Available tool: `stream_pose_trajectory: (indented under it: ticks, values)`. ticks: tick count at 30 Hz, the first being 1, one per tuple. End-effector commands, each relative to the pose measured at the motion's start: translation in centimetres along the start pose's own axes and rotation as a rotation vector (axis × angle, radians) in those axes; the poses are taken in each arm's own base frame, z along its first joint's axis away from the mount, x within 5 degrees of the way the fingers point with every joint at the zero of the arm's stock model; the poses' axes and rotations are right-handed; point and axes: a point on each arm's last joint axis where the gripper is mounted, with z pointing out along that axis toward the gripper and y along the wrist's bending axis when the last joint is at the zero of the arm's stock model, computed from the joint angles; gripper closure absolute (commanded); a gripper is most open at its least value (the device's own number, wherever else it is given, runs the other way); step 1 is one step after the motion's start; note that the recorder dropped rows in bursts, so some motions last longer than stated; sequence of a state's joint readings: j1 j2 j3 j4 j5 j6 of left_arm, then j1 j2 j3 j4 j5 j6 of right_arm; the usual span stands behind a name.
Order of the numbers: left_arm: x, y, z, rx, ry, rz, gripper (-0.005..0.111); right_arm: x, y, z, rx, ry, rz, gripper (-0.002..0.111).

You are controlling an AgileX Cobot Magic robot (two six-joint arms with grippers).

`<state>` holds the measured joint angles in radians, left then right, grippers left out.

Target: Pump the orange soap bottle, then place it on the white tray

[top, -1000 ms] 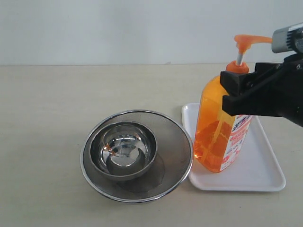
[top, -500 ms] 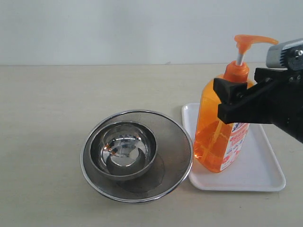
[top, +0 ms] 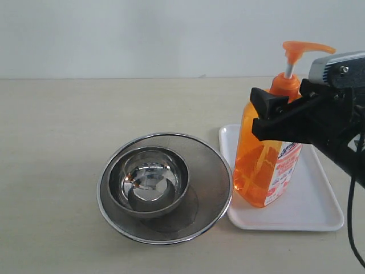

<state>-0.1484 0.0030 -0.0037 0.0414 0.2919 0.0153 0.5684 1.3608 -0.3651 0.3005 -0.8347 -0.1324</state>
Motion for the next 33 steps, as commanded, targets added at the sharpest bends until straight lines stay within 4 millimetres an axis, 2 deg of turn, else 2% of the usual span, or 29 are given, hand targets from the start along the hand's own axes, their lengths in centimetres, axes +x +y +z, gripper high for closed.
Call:
stream_pose_trajectory:
  ticks: [1, 5, 9, 16, 23, 33]
  values:
    - [0.1, 0.0, 0.0, -0.001, 0.003, -0.004, 0.102, 1.2, -0.1, 0.5, 0.016, 0.024, 0.01, 0.061]
    - [0.1, 0.0, 0.0, -0.001, 0.003, -0.004, 0.102, 1.7, -0.1, 0.8, 0.02, 0.04, 0.007, 0.08]
    - [0.1, 0.0, 0.0, -0.001, 0.003, -0.004, 0.102, 1.7, -0.1, 0.8, 0.018, 0.043, 0.005, 0.109]
    - [0.1, 0.0, 0.0, -0.001, 0.003, -0.004, 0.102, 1.1, 0.0, 1.0, 0.018, -0.001, -0.167, 0.108]
    - [0.1, 0.0, 0.0, -0.001, 0.003, -0.004, 0.102, -0.7, 0.8, 1.2, -0.057, -0.023, -0.215, 0.108]
    - [0.1, 0.0, 0.0, -0.001, 0.003, -0.004, 0.102, -3.8, -0.9, -0.3, -0.126, 0.0, -0.24, 0.108]
